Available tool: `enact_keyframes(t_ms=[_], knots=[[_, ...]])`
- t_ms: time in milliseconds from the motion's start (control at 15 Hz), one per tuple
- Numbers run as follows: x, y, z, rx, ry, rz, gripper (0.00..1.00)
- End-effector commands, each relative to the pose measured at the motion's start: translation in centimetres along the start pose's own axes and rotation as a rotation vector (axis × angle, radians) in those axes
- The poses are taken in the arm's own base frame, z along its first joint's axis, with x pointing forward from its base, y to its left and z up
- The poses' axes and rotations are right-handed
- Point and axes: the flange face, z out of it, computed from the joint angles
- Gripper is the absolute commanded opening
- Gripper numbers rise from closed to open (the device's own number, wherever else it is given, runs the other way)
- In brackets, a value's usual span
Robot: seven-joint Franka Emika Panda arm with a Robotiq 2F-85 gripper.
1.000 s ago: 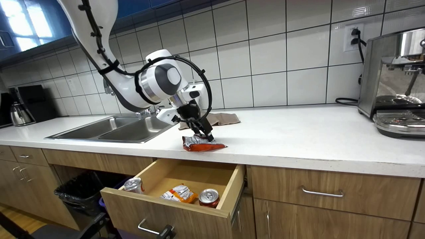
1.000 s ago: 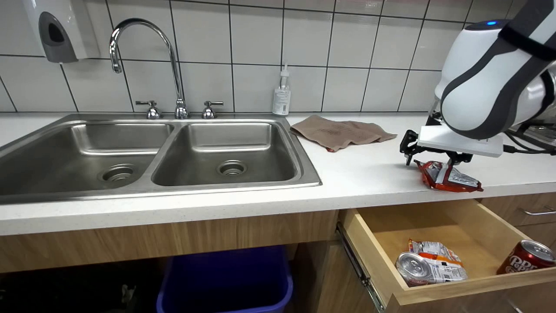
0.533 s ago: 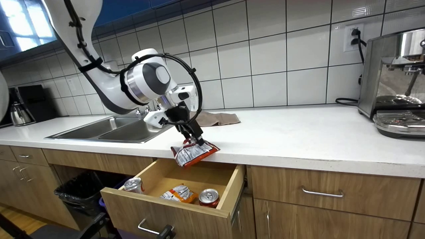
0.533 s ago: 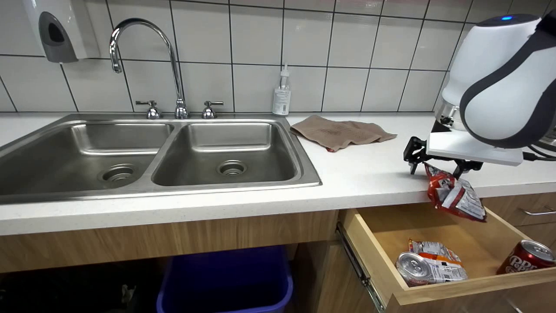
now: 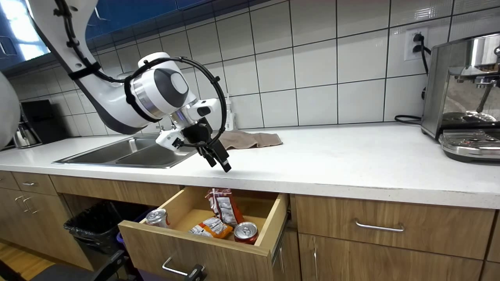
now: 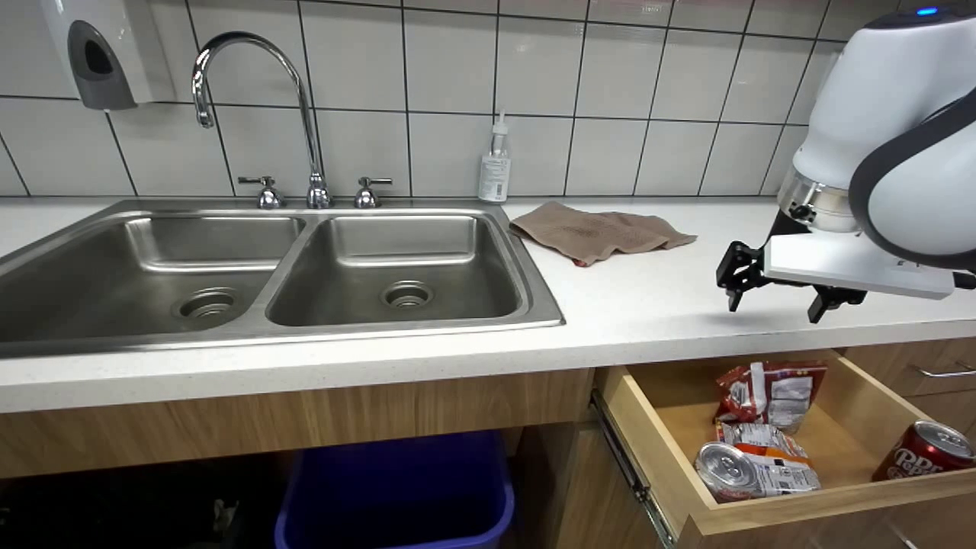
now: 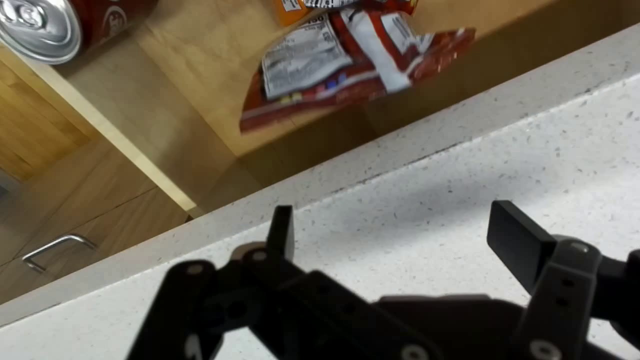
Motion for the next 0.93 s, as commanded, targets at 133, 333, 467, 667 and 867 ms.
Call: enact_keyframes(t_ms=[133,333,467,667,867], knots=[[-1.4,-0.1,-1.8,0.030,-0.008,0.023,1.00],[-2.1,-0.3,-2.3,0.045,-0.020,0.013,1.00],[-2.8,-0.3,-2.3,0.046,-0.038,0.006,1.00],[-3.9,-0.1,-2.1,0.044,-0.052,-0.007,1.00],[-5.1,0.1,-2.0,0.043,-0.066,-0.020,1.00]])
